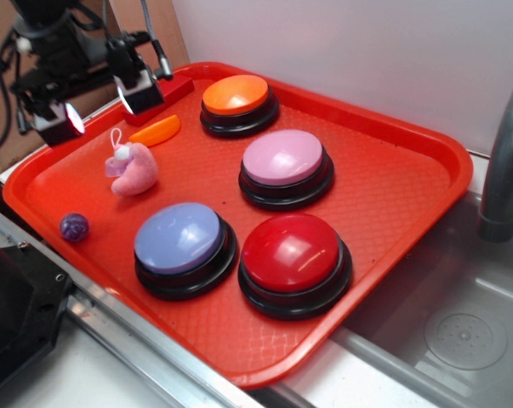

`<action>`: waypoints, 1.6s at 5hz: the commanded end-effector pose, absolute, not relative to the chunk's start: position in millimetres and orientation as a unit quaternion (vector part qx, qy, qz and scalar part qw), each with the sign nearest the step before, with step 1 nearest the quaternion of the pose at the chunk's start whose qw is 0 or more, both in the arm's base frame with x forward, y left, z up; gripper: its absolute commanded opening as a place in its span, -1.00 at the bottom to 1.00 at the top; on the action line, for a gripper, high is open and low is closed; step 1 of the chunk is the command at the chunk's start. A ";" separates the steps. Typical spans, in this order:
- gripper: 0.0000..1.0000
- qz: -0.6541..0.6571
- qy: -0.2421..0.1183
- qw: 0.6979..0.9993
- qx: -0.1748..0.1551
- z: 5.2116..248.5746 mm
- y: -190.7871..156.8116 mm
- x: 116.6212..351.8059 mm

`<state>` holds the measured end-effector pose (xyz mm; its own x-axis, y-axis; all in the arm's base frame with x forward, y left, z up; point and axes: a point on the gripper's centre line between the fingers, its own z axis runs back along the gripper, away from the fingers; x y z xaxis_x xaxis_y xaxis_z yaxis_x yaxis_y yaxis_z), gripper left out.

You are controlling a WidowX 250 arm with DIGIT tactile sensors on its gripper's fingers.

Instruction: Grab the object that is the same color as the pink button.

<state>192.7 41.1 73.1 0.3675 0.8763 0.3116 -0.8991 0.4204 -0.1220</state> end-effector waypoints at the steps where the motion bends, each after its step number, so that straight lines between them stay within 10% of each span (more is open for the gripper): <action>1: 1.00 0.581 -0.184 0.792 0.040 44.5 65.1 209.8; 4: 0.72 0.594 -0.161 0.786 0.067 10.6 73.0 211.5; 5: -1.00 0.593 -0.161 0.787 0.057 17.8 72.3 210.8; 8: -1.00 0.343 -0.071 0.934 0.063 101.7 39.9 215.9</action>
